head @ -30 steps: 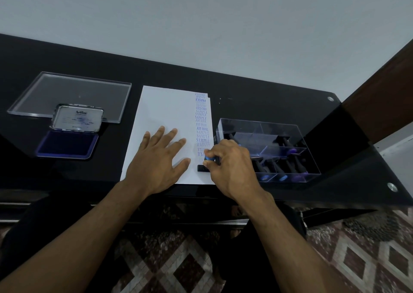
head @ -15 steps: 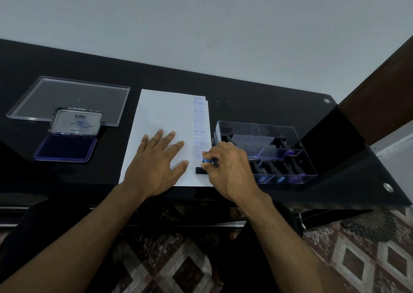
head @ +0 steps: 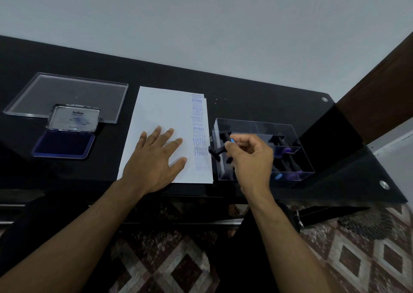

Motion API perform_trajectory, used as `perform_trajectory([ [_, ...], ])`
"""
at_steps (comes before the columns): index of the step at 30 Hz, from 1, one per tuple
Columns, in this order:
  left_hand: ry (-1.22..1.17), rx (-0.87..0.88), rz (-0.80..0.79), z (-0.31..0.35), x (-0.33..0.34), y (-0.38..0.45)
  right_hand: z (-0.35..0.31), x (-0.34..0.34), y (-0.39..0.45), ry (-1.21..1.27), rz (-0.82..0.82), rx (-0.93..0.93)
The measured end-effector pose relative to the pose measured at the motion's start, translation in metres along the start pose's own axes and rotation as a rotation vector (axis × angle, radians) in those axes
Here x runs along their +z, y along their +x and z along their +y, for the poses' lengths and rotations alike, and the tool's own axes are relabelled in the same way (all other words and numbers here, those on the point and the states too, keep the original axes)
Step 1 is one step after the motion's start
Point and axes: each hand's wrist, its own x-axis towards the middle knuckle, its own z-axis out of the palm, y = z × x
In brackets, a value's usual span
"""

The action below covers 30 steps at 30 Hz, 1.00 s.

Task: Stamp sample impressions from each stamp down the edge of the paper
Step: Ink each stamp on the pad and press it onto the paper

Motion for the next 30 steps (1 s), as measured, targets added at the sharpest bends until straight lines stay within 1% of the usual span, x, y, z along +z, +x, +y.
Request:
perform_trajectory([
  [4, 0.002, 0.002, 0.003, -0.001, 0.000, -0.001, 0.003, 0.002, 0.000, 0.025, 0.005, 0.043],
  [21, -0.048, -0.010, -0.013, 0.004, -0.007, 0.002, 0.001, -0.001, 0.001, 0.058, 0.020, 0.045],
  [26, -0.147, -0.012, 0.024, 0.030, -0.022, 0.016, -0.005, -0.013, 0.012, 0.125, 0.092, 0.049],
  [30, -0.210, 0.041, 0.072, 0.063, -0.028, 0.034, -0.002, -0.028, 0.026, 0.127, 0.168, 0.058],
])
